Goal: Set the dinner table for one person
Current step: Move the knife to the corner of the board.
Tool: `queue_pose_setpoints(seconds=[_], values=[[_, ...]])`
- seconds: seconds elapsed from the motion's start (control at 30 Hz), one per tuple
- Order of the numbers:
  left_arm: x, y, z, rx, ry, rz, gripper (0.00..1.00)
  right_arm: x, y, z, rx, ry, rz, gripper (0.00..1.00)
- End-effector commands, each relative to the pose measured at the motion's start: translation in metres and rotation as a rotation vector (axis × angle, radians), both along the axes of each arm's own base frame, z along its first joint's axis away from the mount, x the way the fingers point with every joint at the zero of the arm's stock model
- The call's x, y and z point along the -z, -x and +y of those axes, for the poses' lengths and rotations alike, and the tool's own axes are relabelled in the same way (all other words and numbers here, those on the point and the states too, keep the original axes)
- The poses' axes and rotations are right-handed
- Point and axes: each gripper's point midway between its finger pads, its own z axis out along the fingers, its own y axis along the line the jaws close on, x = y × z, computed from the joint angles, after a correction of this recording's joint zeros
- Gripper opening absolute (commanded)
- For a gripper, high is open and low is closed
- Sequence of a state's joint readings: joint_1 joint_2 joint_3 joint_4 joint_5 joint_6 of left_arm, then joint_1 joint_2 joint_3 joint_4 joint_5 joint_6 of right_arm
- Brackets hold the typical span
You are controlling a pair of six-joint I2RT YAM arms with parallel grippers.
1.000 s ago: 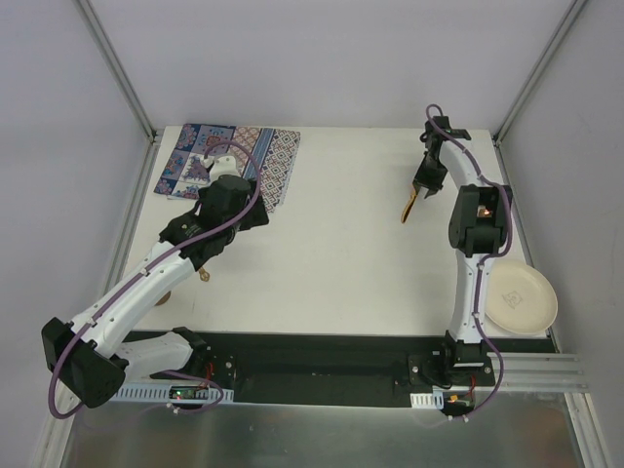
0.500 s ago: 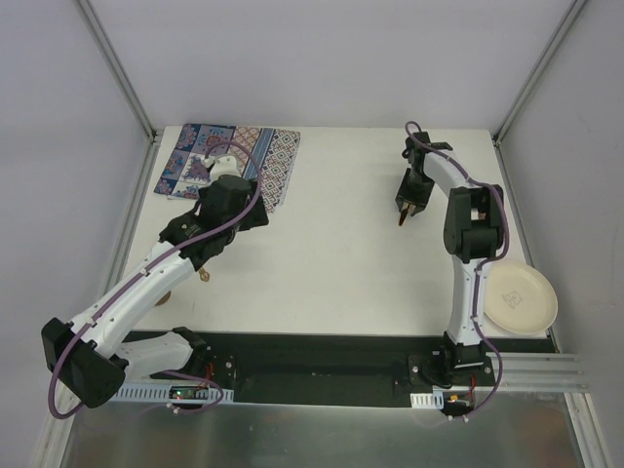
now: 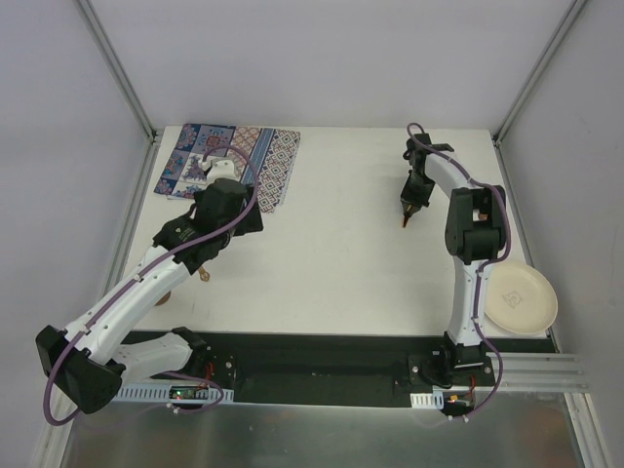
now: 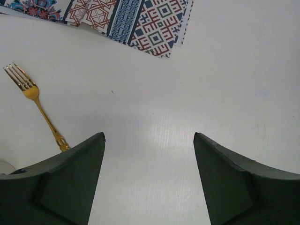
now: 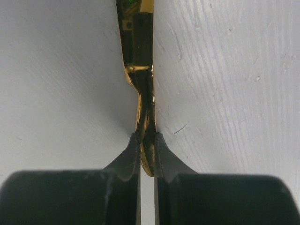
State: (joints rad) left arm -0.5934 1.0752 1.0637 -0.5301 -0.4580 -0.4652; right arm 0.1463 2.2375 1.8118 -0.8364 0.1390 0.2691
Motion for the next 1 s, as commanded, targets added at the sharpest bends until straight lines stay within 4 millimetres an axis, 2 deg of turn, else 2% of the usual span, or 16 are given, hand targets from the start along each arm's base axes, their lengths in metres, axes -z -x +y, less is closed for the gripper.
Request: queue_pose_setpoints(seconds=[0.0,0.3,0.47,0.5,0.53,0.67,0.8,0.97], values=[[-0.006,-0.001,0.015,-0.035,-0.047,-0.013,0.76,-0.009,-0.002,-0.014,0.047,0.036,-0.008,0.01],[0.001,-0.005,0.016,-0.043,-0.062,0.012,0.75,-0.009,-0.02,-0.044,0.104,0.042,-0.018,0.01],[0.0,-0.002,0.021,-0.05,-0.078,0.017,0.75,-0.016,-0.036,-0.072,0.156,0.047,-0.04,0.01],[0.0,-0.002,0.021,-0.049,-0.081,0.019,0.75,-0.013,-0.038,-0.072,0.154,0.048,-0.034,0.01],[-0.001,-0.001,0.022,-0.053,-0.083,0.018,0.75,-0.013,-0.037,-0.087,0.18,0.048,-0.024,0.01],[0.001,0.002,0.026,-0.061,-0.09,0.027,0.75,-0.015,-0.042,-0.102,0.201,0.05,-0.033,0.01],[0.003,0.001,0.025,-0.064,-0.092,0.038,0.75,-0.014,-0.042,-0.102,0.191,0.04,-0.036,0.01],[0.01,-0.007,0.019,-0.062,-0.102,0.065,0.76,-0.015,-0.047,-0.086,0.159,-0.002,-0.052,0.2]])
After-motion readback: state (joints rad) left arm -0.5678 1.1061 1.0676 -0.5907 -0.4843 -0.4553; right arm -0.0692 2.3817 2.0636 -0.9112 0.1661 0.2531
